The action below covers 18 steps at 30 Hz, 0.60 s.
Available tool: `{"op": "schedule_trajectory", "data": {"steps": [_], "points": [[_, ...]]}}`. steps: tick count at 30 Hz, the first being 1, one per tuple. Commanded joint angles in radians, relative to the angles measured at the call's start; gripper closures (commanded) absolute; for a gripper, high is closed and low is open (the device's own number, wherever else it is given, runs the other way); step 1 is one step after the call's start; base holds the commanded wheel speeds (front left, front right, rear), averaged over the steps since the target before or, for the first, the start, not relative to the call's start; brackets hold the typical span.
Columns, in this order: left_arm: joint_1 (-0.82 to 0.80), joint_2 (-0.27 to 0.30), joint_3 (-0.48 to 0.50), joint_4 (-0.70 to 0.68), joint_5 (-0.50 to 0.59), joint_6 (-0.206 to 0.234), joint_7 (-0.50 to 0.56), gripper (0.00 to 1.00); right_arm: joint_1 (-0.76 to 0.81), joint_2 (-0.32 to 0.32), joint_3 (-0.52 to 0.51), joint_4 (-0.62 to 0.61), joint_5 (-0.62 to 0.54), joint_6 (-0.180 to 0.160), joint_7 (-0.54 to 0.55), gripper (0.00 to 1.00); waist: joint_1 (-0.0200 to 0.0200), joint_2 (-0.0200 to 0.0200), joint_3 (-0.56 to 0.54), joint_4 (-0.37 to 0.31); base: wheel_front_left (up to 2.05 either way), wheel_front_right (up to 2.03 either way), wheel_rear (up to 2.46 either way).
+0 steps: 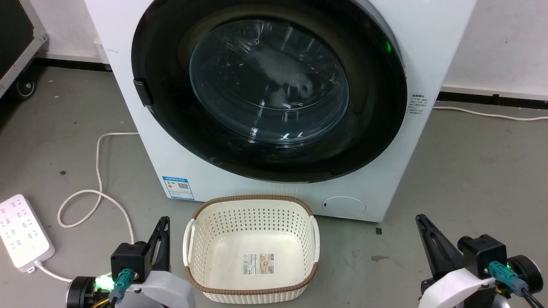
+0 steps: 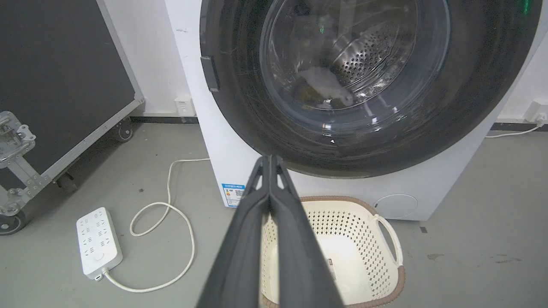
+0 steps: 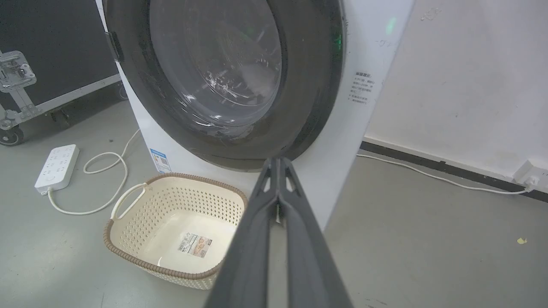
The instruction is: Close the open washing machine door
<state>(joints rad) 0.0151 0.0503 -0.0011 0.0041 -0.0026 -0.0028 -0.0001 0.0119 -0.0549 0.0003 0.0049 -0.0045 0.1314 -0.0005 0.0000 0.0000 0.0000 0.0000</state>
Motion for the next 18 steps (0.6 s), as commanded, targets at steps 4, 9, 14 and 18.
{"op": "schedule_trajectory", "data": {"steps": [4,9,14,18], "points": [[-0.015,0.000,0.001,-0.004,0.003,0.003,0.000,1.00,-0.012,0.005,0.000,-0.005,0.005,-0.001,0.000,1.00,0.0000,0.0000,0.000,0.000,0.00,0.00,0.00],[-0.015,0.000,0.001,-0.004,0.003,0.003,0.000,1.00,-0.012,0.005,0.000,-0.005,0.005,-0.001,0.000,1.00,0.0000,0.0000,0.000,0.000,0.00,0.00,0.00],[-0.015,0.000,0.001,-0.004,0.003,0.003,0.000,1.00,-0.012,0.005,0.000,-0.005,0.005,-0.001,0.000,1.00,0.0000,0.0000,0.000,0.000,0.00,0.00,0.00],[-0.015,0.000,0.001,-0.004,0.003,0.003,0.000,1.00,-0.012,0.005,0.000,-0.005,0.005,-0.001,0.000,1.00,0.0000,0.0000,0.000,0.000,0.00,0.00,0.00]]}}
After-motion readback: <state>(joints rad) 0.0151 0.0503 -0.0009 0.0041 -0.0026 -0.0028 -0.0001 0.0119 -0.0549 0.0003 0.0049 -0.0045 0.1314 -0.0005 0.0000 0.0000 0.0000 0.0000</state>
